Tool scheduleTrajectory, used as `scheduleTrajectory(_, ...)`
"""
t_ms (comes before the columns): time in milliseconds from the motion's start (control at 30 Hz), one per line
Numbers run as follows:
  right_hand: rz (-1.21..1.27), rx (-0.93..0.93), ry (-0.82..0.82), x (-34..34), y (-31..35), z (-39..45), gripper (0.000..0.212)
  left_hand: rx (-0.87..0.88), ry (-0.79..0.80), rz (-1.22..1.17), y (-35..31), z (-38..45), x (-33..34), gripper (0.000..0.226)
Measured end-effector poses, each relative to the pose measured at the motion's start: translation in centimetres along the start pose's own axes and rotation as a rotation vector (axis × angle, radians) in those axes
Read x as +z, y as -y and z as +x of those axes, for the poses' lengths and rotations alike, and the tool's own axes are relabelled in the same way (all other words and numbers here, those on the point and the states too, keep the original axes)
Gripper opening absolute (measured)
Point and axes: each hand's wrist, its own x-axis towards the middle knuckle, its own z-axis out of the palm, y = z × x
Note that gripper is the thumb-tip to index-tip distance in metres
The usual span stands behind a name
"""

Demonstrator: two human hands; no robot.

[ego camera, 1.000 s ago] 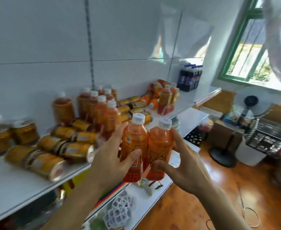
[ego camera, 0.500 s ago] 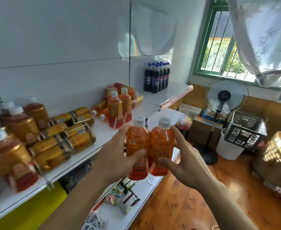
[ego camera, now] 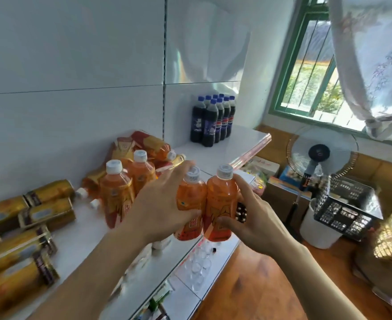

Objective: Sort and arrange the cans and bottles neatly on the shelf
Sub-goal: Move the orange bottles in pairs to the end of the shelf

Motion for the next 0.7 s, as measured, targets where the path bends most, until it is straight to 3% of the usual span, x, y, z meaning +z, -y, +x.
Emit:
scheduleTrajectory(167,0.020,-0.111,0.019,0.6,-1.8,7.2,0.101,0.000,-0.072,0.291,2.3,5.4,-0.2,0.101)
scheduleTrajectory(500,0.143,-0.385,0.208,4.4,-6.3,20.6,0.103,-0.261,-0.110,0.596,5.0,11.4,1.1,0.101)
scheduleTrajectory(700,0.203,-0.492,0.305,8.0,-7.3,24.4,0.107,-0.390,-0.088,0.800,5.7,11.5,2.3,0.111)
